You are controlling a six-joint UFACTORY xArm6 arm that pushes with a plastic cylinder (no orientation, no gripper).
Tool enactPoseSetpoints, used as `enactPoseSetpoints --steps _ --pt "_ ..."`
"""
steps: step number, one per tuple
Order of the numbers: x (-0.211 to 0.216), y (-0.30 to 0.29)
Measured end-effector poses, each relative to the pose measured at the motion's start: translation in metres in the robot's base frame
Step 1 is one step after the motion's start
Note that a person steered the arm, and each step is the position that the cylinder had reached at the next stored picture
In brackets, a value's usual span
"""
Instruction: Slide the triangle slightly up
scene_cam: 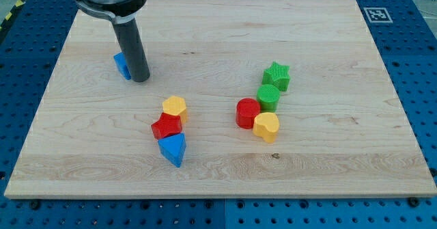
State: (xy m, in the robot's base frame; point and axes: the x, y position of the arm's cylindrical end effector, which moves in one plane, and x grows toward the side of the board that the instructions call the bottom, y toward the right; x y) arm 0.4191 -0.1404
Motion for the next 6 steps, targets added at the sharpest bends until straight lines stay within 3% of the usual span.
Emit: enactPoseSetpoints --steps 1,2,3,6 --pt "0.026 -0.007" --pt "0.078 -0.041" --pt "0.126 -0.03" --pt "0.195 0.161"
